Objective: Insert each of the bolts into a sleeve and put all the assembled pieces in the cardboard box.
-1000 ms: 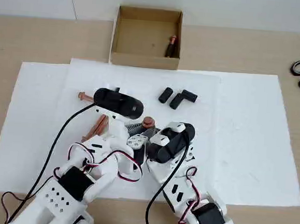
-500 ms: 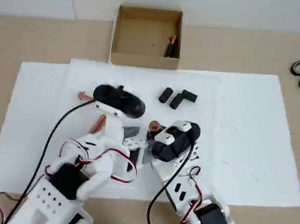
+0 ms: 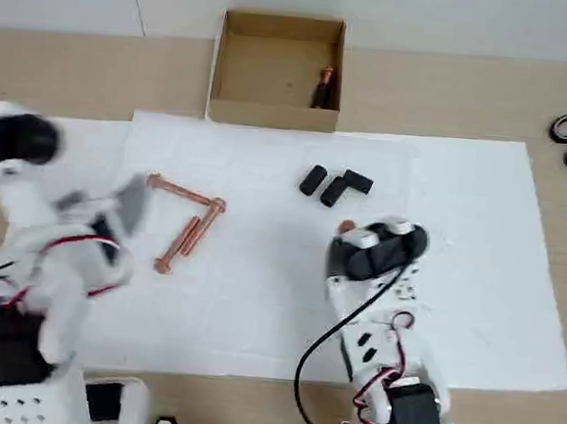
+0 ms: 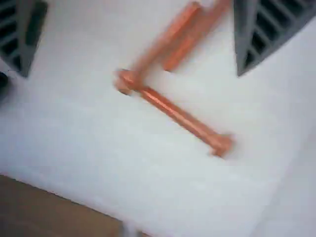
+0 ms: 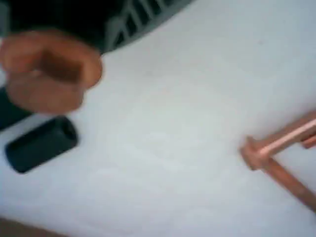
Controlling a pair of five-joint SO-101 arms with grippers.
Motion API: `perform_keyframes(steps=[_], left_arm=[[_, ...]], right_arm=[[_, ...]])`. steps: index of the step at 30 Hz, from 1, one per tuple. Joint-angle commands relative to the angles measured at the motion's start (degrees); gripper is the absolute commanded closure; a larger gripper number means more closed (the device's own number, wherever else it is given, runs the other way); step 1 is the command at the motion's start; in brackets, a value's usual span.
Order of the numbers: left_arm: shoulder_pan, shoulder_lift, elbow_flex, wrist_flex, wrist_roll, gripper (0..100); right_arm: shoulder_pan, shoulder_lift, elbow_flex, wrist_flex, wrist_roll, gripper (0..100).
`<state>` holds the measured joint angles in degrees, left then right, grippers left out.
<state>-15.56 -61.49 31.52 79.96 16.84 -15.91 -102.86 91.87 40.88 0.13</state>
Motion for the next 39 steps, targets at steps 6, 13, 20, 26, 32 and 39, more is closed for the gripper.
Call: perform_keyframes(steps=[6, 13, 20, 26, 32, 39], left_arm=[[-11.5, -0.1, 16.2, -10.1, -10.4, 74], [-11.4, -0.1, 21.0, -10.1, -10.3, 74], [-11.6, -0.1, 22.0, -9.7, -10.2, 74], [-11.6, -0.1, 22.1, -8.9, -10.1, 74], [-11.6, -0.1, 22.1, -6.4, -10.2, 74], [-11.6, -0.1, 22.1, -6.3, -10.2, 75]], right_arm=[[10.2, 13.7, -24.4, 9.1, 4.1, 99.5], [10.7, 55.6, -62.4, 8.7, 0.9, 99.5], [6.9, 93.7, -100.5, 8.5, -1.3, 99.5], [2.7, 117.7, -121.5, -0.9, -1.1, 99.5], [1.7, 136.1, -131.4, -13.2, -1.0, 99.5], [1.1, 151.3, -139.3, -25.3, -1.1, 99.5]])
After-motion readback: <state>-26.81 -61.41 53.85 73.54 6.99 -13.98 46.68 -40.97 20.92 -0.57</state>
